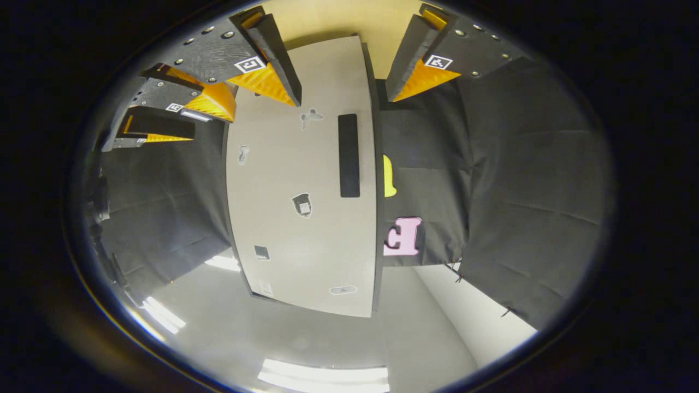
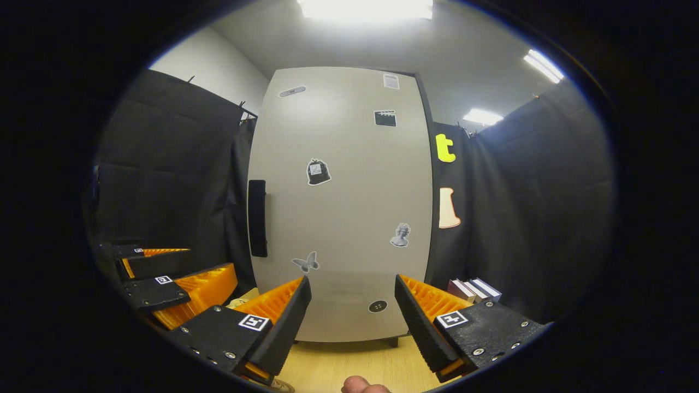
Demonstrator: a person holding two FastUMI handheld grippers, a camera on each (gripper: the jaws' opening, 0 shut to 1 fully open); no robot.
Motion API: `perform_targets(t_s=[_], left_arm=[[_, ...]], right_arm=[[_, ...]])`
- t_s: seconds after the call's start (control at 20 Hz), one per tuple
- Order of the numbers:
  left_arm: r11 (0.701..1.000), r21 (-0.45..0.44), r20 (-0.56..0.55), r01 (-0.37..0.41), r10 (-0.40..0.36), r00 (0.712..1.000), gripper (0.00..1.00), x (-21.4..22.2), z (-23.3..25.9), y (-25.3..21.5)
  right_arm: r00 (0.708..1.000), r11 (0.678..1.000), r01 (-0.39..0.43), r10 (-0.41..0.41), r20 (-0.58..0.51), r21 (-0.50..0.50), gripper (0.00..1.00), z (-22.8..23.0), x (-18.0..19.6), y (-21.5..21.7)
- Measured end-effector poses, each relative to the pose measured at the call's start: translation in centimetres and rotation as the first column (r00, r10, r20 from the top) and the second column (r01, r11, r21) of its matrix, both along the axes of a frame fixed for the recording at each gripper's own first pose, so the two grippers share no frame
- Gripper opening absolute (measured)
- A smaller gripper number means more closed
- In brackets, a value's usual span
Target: Open the cabinet door with the right hand, grasp the bottle in the cabinet with the left hand and place it on the coaster, then close the cabinet door with the right hand.
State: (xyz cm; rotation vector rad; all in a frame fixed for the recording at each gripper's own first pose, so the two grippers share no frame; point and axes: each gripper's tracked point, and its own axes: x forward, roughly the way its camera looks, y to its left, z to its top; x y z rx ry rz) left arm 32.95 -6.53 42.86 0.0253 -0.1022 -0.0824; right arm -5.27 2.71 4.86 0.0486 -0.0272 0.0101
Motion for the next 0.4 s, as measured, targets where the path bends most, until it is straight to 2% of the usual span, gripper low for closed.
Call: perform_targets(t_s=[0.2,0.25,0.3,0.35,0.4], left_arm=[[1.000,0.011,0.003,0.027,-0.027,1.000,0.89,-0.29,0.02,-0.48],[0.999,0.003,-0.003,0.037,-0.037,0.999,0.89,-0.42,0.03,-0.50],[0.999,0.001,-0.002,0.042,-0.042,0.999,0.95,-0.42,0.27,-0.22],[0.999,0.005,0.004,0.038,-0.038,0.999,0.95,-0.47,0.46,0.15],[0.999,0.008,0.009,0.036,-0.036,0.999,0.94,-0.37,0.28,-0.05]], right_arm=[[1.000,1.000,0.008,-0.008,-0.014,0.007,0.95,-0.22,-0.39,-0.24],[1.000,1.000,0.007,-0.007,-0.013,0.015,0.92,-0.16,-0.48,-0.17],[1.000,1.000,0.007,-0.007,-0.008,0.021,0.92,-0.02,-0.62,-0.18],[1.000,1.000,0.006,-0.006,-0.004,0.018,0.95,0.06,-0.65,-0.15],[1.000,1.000,0.010,-0.010,-0.002,0.011,0.95,0.14,-0.67,-0.26]])
